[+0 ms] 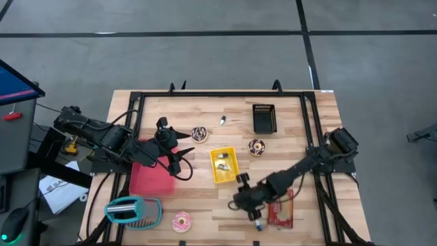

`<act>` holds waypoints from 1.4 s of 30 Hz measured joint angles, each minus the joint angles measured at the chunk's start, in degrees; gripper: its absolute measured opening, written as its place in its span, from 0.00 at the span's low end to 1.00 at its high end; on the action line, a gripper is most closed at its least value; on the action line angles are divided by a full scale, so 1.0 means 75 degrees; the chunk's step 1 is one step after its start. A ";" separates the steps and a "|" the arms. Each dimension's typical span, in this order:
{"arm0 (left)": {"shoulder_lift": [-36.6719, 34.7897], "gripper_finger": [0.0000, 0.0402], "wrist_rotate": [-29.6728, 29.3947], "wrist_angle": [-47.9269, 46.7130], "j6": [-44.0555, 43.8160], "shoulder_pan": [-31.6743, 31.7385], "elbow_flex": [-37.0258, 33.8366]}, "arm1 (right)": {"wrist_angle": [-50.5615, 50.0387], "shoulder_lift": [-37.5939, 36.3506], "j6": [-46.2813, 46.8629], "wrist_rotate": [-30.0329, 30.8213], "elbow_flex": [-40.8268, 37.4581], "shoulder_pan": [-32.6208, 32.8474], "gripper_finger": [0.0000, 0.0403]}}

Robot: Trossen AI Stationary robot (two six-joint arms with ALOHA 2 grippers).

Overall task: Pick & Place Food Item
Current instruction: Put the green food coloring bottle into the yellow bin, then put the blue food coloring bottle into the yellow bin

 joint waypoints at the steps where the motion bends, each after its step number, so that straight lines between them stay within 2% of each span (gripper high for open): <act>1: 0.0000 0.50 0.0000 -0.0003 0.0000 0.0000 0.0000 | -0.0027 -0.0111 -0.0168 0.0002 0.0053 -0.0186 0.21; 8: 0.0000 0.50 0.0000 -0.0011 -0.0001 0.0000 0.0000 | 0.0113 -0.0754 -0.1274 0.0127 0.0472 -0.1689 0.21; 11: 0.0000 0.50 -0.0069 -0.0015 0.0005 0.0000 0.0000 | 0.0126 -0.0734 -0.1692 -0.0282 0.0477 -0.2292 0.21; 15: 0.0000 0.50 -0.0079 -0.0020 0.0006 0.0000 0.0000 | 0.0108 -0.0311 -0.1944 -0.1021 0.0477 -0.2939 0.21; 18: 0.0000 0.50 -0.0079 -0.0026 0.0009 0.0000 0.0000 | 0.0154 0.0019 -0.1971 -0.1265 0.0479 -0.3267 0.21; 28: 0.0000 0.50 -0.0082 -0.0168 0.0071 0.0035 0.0000 | 0.0379 0.0466 -0.1783 -0.1549 0.0477 -0.3655 0.24; 38: 0.0000 0.50 -0.0085 -0.0281 0.0087 0.0035 0.0000 | 0.0179 0.0363 -0.1451 -0.1568 0.0477 -0.3658 0.41; 42: 0.0000 0.50 -0.0085 -0.0310 0.0087 0.0035 0.0000 | -0.0832 -0.0090 -0.0744 -0.2186 0.0613 -0.3542 0.46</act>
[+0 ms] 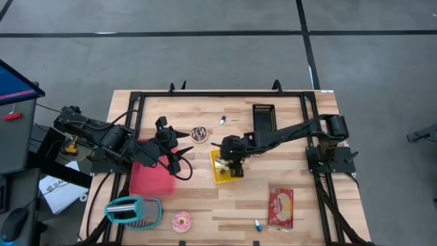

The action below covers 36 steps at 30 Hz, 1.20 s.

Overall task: Pick & Place Food Item
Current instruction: Put the blue food coloring bottle into the yellow bin

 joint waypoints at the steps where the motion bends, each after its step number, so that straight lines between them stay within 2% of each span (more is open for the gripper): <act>1: 0.0000 0.50 0.0002 0.0001 0.0000 0.0000 0.0003 | -0.0388 -0.0176 0.0228 -0.0306 0.0096 0.0076 0.47; 5: 0.0003 0.50 0.0018 -0.0063 -0.0040 0.0000 0.0003 | -0.2373 -0.0954 0.1523 -0.1587 0.0277 0.0767 0.47; 9: 0.0003 0.50 0.0017 -0.0022 -0.0082 0.0000 0.0003 | -0.2984 -0.1752 0.3613 -0.1783 0.0123 0.2119 0.45; 12: 0.0001 0.50 0.0011 0.0303 -0.0170 0.0000 -0.0135 | -0.2852 -0.2133 0.5944 -0.0923 -0.0008 0.3185 0.44; 16: 0.0003 0.50 -0.0053 0.0766 -0.0730 0.0000 -0.0490 | -0.2829 -0.2276 0.9294 0.0830 -0.0011 0.4167 0.44; 21: 0.0003 0.50 -0.0043 0.1129 -0.1378 -0.0024 -0.0838 | -0.2559 -0.1819 1.1748 0.1543 -0.0011 0.4851 0.44; 24: 0.0006 0.50 -0.0023 0.1144 -0.1452 -0.0026 -0.0909 | -0.2003 -0.1352 1.2736 0.1616 -0.0016 0.5141 0.43; 27: 0.0003 0.50 -0.0030 0.1171 -0.1051 -0.0026 -0.0906 | -0.1492 -0.0848 1.3469 0.1578 0.0086 0.5291 0.41; 30: 0.0003 0.50 -0.0018 0.1181 -0.0575 0.0108 -0.0906 | -0.1690 -0.0259 1.4045 0.1502 0.0342 0.5285 0.39; 33: -0.0044 0.50 -0.0003 0.1173 -0.0437 0.0131 -0.0909 | -0.1823 0.0235 1.4207 0.1478 0.0735 0.5205 0.38; 36: -0.0087 0.50 0.0124 0.1182 -0.0257 0.0079 -0.0906 | -0.2217 0.0744 1.3963 0.1014 0.1249 0.5068 0.38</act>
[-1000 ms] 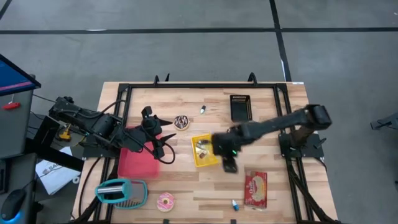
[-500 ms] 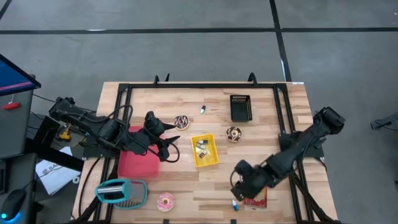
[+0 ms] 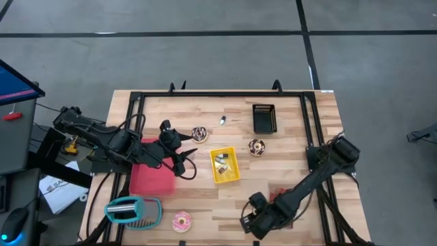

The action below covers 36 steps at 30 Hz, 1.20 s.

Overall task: Pick & Place Food Item
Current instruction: Put the blue food coloring bottle into the yellow bin

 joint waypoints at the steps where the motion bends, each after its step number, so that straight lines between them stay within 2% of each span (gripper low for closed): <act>1: 0.0000 0.50 0.0086 -0.0013 0.0094 -0.0031 0.0000 | -0.0203 0.0183 -0.0074 -0.0182 0.0173 -0.0047 0.38; 10: -0.0035 0.50 0.0301 -0.0036 0.0602 -0.0178 0.0000 | -0.0733 0.1212 0.0161 -0.0733 0.0846 -0.0145 0.41; 16: -0.0035 0.50 0.0494 -0.0077 0.0607 -0.0207 -0.0003 | -0.1101 0.1216 0.0801 -0.0708 0.0850 -0.0057 0.41; 36: -0.0026 0.50 0.0657 -0.0010 0.0575 -0.0379 -0.0225 | -0.0993 0.1543 0.0889 -0.0880 0.0871 0.0038 0.41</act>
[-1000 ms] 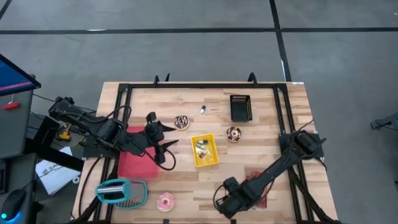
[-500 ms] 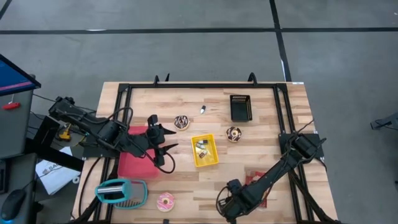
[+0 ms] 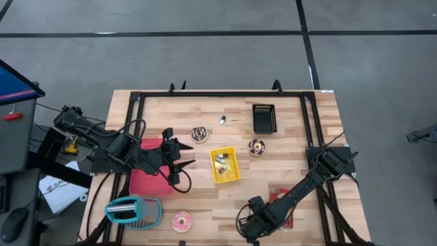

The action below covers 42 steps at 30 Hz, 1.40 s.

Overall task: Pick & Place Food Item
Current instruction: Put the blue food coloring bottle into the yellow bin

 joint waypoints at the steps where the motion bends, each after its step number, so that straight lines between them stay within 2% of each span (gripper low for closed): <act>1: 0.0000 0.50 0.0003 -0.0008 0.0000 0.0000 -0.0002 | -0.0030 -0.0002 0.0034 0.0031 0.0003 0.0005 0.41; 6: 0.0000 0.50 0.0000 -0.0005 0.0000 0.0000 -0.0002 | -0.0091 -0.0035 0.0021 0.0013 0.0001 0.0008 0.37; 17: 0.0000 0.50 -0.0012 -0.0008 -0.0003 0.0000 -0.0002 | 0.0016 -0.0038 -0.0063 0.0005 0.0023 0.0011 0.11; 25: 0.0000 0.50 -0.0012 -0.0009 -0.0001 0.0001 -0.0002 | -0.0228 -0.0117 -0.0715 0.1084 0.0768 -0.0434 0.01; 28: 0.0000 0.50 -0.0015 -0.0008 -0.0003 0.0003 -0.0002 | -0.0519 -0.0123 -0.1210 0.1426 0.1102 -0.0741 0.00; 34: 0.0000 0.50 -0.0012 -0.0008 -0.0003 0.0003 -0.0001 | -0.1490 -0.0137 -0.2590 0.1610 0.1907 -0.1110 0.00; 38: 0.0000 0.50 -0.0012 -0.0011 -0.0003 0.0003 -0.0002 | -0.1515 -0.0144 -0.3049 0.1586 0.2196 -0.0784 0.03; 42: 0.0000 0.50 -0.0012 -0.0011 -0.0003 0.0003 -0.0001 | -0.1551 -0.0149 -0.2838 0.1231 0.2218 -0.0201 0.12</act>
